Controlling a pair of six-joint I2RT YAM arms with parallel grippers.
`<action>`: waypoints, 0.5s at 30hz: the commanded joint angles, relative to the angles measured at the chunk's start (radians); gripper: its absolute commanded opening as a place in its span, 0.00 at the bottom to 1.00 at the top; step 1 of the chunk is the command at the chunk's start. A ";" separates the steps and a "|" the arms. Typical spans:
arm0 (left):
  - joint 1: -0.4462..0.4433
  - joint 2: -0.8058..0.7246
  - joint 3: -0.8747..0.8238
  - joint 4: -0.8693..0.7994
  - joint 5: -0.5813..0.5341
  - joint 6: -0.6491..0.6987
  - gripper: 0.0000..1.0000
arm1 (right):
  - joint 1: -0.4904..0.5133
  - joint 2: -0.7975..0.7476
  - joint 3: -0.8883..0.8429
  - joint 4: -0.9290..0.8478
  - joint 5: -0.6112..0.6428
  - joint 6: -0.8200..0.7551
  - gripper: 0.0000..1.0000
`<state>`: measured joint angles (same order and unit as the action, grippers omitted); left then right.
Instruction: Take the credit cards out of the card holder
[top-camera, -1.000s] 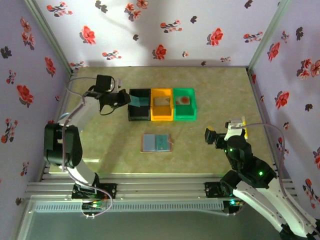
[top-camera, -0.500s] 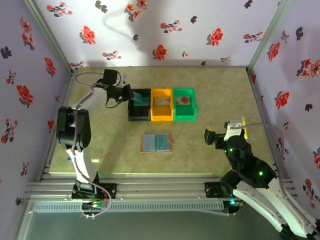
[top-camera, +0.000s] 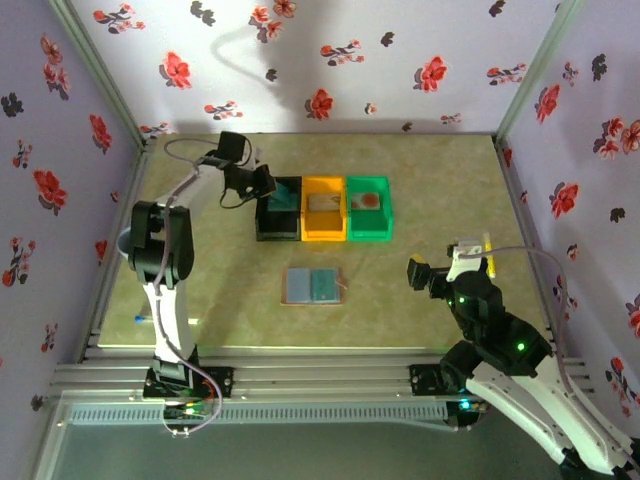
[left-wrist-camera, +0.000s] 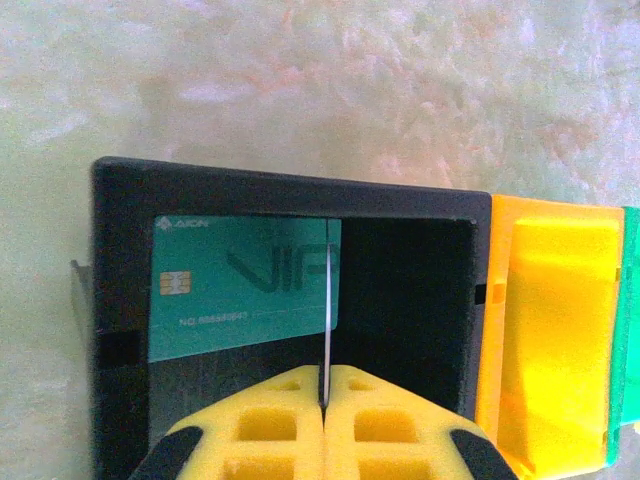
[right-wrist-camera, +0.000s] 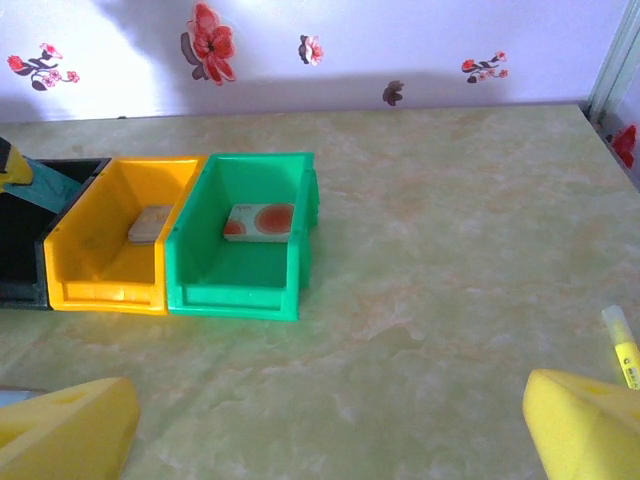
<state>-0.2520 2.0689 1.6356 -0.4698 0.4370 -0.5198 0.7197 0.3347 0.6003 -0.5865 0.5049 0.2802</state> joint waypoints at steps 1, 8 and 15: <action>-0.010 0.034 0.054 -0.038 -0.002 0.020 0.00 | -0.003 -0.010 -0.013 0.035 -0.006 -0.022 0.99; -0.021 0.078 0.084 -0.059 -0.007 0.029 0.00 | -0.003 -0.010 -0.016 0.039 -0.014 -0.028 0.99; -0.022 0.101 0.084 -0.061 -0.008 0.033 0.00 | -0.004 -0.011 -0.020 0.045 -0.020 -0.033 0.99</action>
<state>-0.2687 2.1460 1.6936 -0.5034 0.4362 -0.5159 0.7197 0.3347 0.5915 -0.5720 0.4927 0.2684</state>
